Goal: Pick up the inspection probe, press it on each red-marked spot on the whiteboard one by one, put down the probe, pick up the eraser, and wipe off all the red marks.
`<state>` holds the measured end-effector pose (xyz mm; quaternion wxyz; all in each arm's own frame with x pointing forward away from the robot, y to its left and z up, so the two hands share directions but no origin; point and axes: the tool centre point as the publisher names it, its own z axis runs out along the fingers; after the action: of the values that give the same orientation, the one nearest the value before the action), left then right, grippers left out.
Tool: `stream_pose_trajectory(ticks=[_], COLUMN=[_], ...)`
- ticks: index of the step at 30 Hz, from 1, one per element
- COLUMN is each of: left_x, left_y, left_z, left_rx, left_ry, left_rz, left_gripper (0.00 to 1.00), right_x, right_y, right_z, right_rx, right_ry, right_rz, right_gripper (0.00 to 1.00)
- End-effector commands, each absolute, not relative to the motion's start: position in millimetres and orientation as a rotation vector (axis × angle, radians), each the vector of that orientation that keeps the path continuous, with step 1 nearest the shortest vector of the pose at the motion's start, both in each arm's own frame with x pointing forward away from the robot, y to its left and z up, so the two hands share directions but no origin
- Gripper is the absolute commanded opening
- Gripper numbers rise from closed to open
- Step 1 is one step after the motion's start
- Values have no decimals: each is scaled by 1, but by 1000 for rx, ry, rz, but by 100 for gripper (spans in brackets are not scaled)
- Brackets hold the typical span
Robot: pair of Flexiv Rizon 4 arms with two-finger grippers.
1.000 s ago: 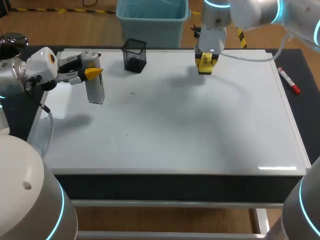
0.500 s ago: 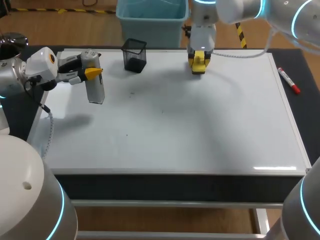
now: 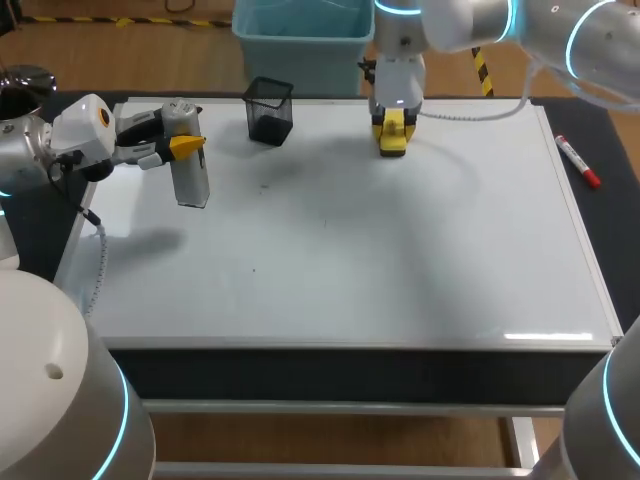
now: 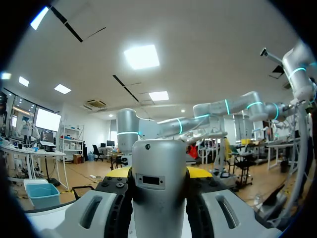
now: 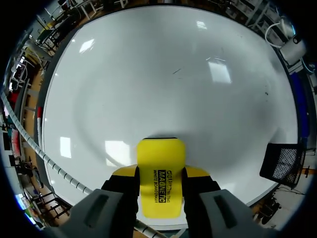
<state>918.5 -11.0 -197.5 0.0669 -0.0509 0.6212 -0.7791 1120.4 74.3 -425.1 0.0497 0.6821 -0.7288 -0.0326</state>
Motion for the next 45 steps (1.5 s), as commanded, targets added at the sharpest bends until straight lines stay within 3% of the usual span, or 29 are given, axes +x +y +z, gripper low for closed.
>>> stream_pose_trajectory(ticks=[1, 9, 16, 22, 34, 45], left_x=[919, 919, 919, 919, 919, 919], left_y=[-10, -10, -10, -10, -10, -10], left_z=[-197, -197, -197, -197, -197, -197], left_rx=[-150, -150, -150, -150, -150, -150], left_ry=[1872, 1872, 1872, 1872, 1872, 1872], left_rz=[-2350, -2350, -2350, -2350, -2350, -2350], left_gripper=[0, 0, 0, 0, 0, 0], right_x=[1117, 1113, 1120, 1126, 1135, 1134], right_y=[74, 67, 49, 39, 22, 10], right_z=[-423, -391, -352, -327, -261, -217], right_rx=[2074, 2052, 1689, 1320, 759, 657], right_ry=[-2230, -2363, -2774, -2998, -3066, -3126], right_rz=[-83, -74, -491, -610, -919, -999], right_gripper=[100, 100, 100, 100, 100, 100])
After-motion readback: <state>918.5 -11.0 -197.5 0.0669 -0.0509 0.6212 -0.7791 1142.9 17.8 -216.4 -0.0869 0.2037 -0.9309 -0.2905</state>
